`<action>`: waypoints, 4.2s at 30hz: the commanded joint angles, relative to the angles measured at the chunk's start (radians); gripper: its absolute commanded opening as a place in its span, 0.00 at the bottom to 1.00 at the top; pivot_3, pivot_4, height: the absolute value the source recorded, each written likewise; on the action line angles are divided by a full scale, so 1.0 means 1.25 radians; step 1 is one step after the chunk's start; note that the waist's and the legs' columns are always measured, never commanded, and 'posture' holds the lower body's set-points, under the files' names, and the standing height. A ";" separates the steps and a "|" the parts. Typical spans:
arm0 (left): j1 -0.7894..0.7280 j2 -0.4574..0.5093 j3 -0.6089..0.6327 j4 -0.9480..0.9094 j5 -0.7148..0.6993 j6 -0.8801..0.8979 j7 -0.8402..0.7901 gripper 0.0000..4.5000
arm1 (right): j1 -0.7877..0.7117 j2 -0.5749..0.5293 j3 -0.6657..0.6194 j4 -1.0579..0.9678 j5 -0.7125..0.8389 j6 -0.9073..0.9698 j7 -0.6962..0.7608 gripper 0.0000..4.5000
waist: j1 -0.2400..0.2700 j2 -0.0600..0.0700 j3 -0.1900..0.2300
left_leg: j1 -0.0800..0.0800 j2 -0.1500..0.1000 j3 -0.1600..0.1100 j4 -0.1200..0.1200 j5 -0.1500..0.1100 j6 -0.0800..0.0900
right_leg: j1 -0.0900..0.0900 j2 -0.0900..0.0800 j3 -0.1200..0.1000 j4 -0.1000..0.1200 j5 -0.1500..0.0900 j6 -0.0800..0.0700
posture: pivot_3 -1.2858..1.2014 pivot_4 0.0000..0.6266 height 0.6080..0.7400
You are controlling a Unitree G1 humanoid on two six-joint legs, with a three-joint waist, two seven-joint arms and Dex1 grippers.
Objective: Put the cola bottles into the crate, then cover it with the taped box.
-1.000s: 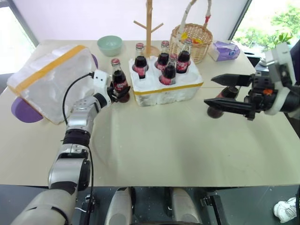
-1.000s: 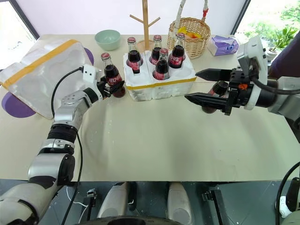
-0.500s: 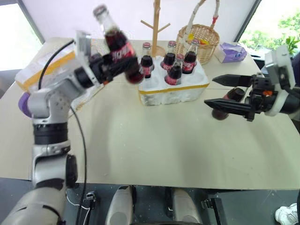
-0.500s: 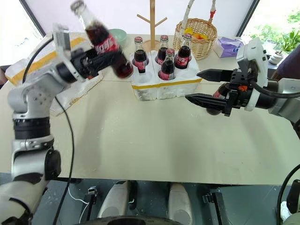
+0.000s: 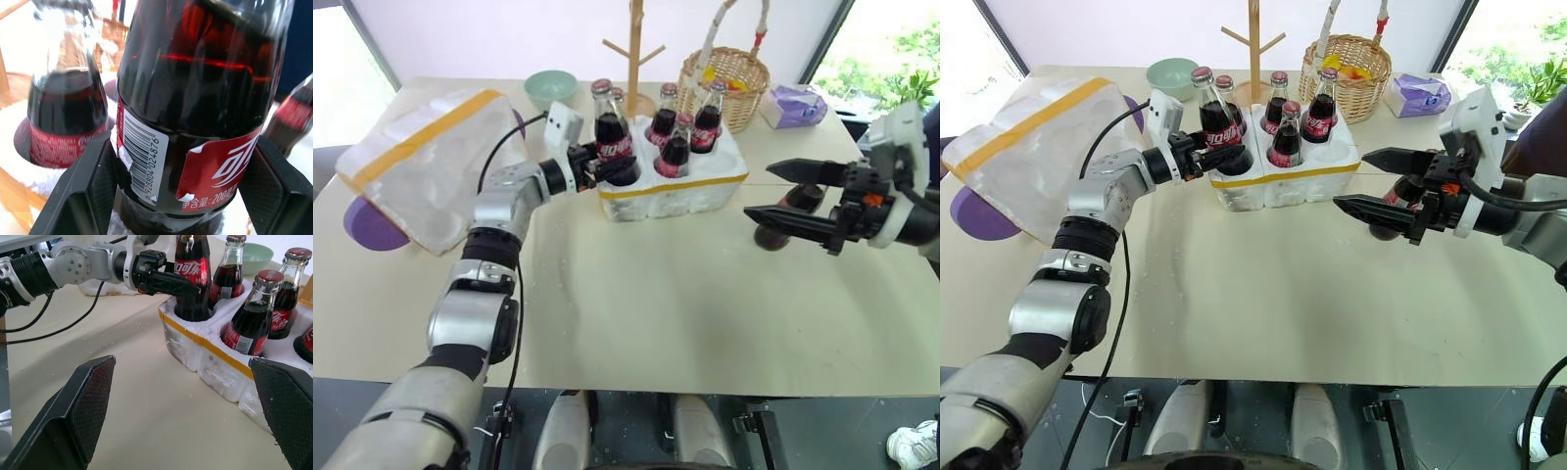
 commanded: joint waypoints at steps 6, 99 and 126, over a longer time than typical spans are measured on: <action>-0.039 -0.053 -0.013 0.087 0.079 -0.104 0.060 1.00 | -0.011 0.006 -0.013 -0.014 0.000 -0.025 -0.009 1.00 | 0.002 0.000 0.000 | 0.001 0.000 0.000 0.000 0.000 0.000 | 0.001 0.000 0.000 0.000 0.000 0.000 | 0.52 0.24 1.00; 0.350 0.285 0.109 -0.817 -0.324 0.401 -0.013 1.00 | -0.550 0.433 0.274 0.980 -0.602 -0.450 -0.119 0.99 | -0.038 0.004 0.002 | 0.001 0.000 0.000 -0.003 0.001 -0.001 | -0.001 0.000 0.001 0.003 -0.002 -0.001 | 0.52 0.24 1.00; 0.832 1.034 0.451 -0.154 -0.014 0.167 -0.540 1.00 | -0.437 -0.027 0.107 0.272 -0.138 0.021 0.390 0.99 | -0.062 0.004 0.001 | 0.003 0.002 0.005 -0.015 0.001 -0.004 | -0.010 -0.001 0.001 0.003 -0.009 -0.013 | 0.52 0.24 1.00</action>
